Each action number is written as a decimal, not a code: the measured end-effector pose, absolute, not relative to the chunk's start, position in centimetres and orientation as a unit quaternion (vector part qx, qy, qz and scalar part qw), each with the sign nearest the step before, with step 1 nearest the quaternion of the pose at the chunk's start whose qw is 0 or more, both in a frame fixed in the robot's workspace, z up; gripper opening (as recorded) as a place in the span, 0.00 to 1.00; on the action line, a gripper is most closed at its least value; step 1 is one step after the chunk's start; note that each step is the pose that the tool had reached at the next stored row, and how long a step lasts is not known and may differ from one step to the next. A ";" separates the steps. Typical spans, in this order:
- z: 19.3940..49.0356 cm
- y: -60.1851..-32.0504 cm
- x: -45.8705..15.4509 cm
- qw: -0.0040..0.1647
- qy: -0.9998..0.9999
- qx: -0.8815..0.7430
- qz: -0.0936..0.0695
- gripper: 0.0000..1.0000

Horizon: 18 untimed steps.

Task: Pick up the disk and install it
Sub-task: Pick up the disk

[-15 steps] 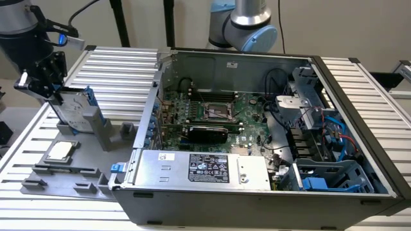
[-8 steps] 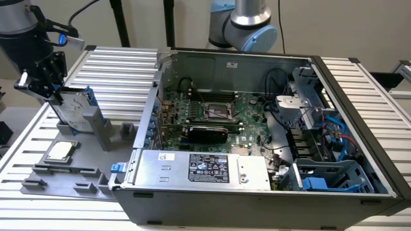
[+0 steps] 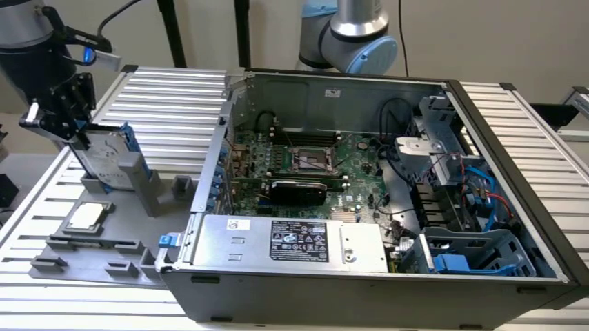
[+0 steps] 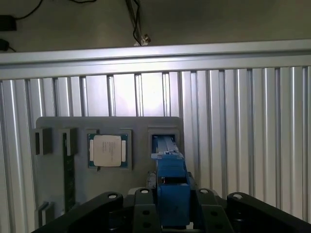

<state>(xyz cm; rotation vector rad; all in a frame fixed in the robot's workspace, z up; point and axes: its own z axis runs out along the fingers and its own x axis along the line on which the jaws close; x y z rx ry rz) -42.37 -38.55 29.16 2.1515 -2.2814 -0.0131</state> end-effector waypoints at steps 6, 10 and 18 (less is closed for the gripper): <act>30.3 -38.5 -42.4 0.003 -0.728 0.686 -0.004 0.00; 31.5 -38.5 -42.4 0.003 -0.727 0.686 -0.004 0.00; 34.7 -38.5 -42.4 0.003 -0.727 0.686 -0.004 0.00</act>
